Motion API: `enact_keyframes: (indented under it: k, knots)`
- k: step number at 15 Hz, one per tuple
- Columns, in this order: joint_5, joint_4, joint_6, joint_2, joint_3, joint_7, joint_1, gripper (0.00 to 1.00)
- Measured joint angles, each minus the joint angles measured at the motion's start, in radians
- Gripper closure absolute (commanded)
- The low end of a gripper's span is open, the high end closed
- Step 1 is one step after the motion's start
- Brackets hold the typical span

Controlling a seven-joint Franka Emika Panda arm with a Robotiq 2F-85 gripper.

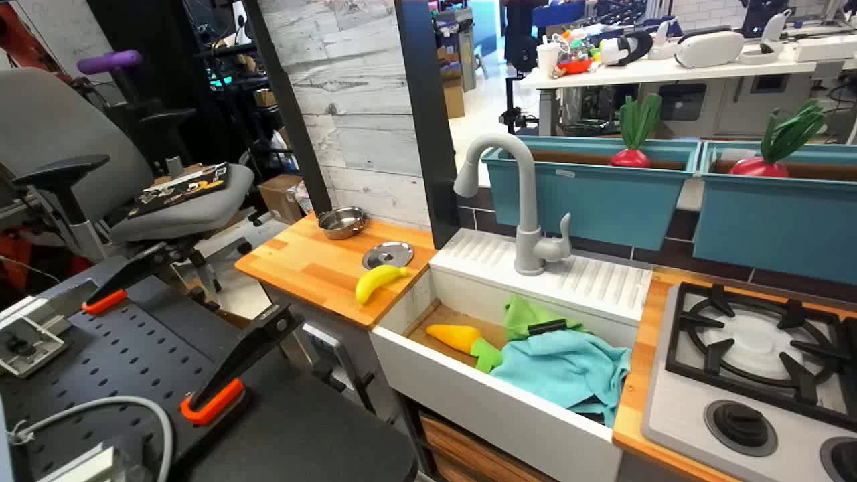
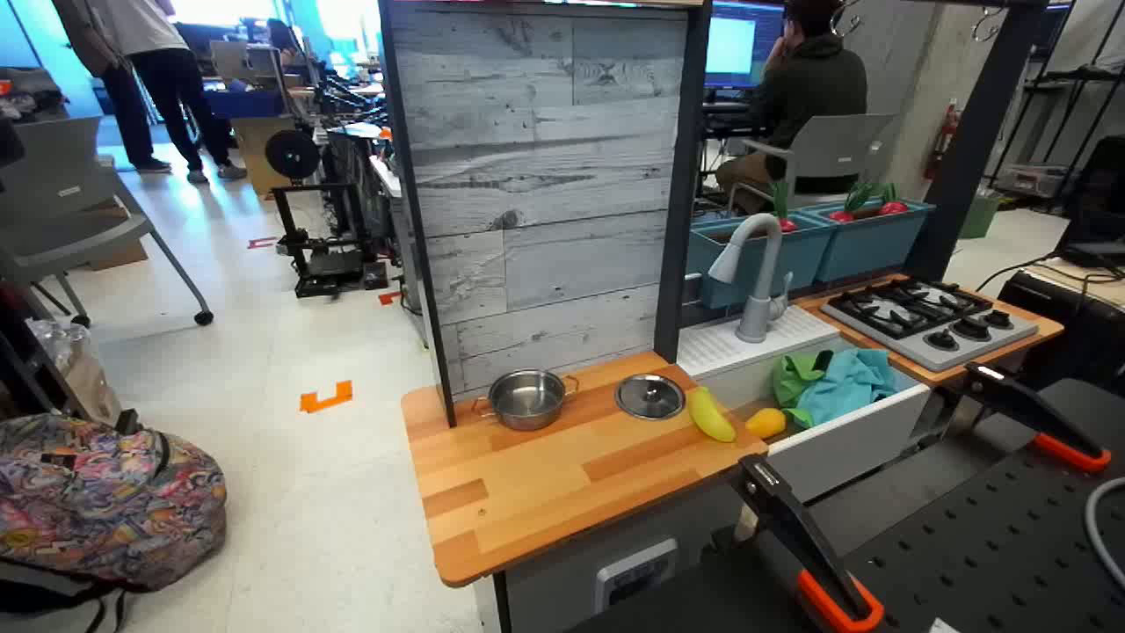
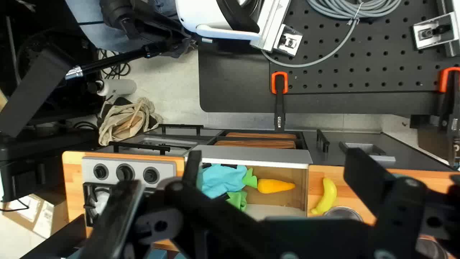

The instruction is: Put the lid on the pot

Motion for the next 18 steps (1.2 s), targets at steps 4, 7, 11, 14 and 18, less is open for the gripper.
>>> enact_keyframes:
  k: [4,7,11,14,18]
  knots:
    - [0.0,0.0,0.0,0.0,0.0,0.0,0.0,0.0]
    - [0.002,0.001,0.007,0.006,-0.001,0.008,0.003,0.0]
    - [0.006,0.025,0.115,0.114,0.0,0.045,0.021,0.0]
    - [0.012,0.058,0.245,0.263,0.003,0.062,0.047,0.0]
    - [0.07,0.132,0.403,0.502,0.003,0.063,0.071,0.0]
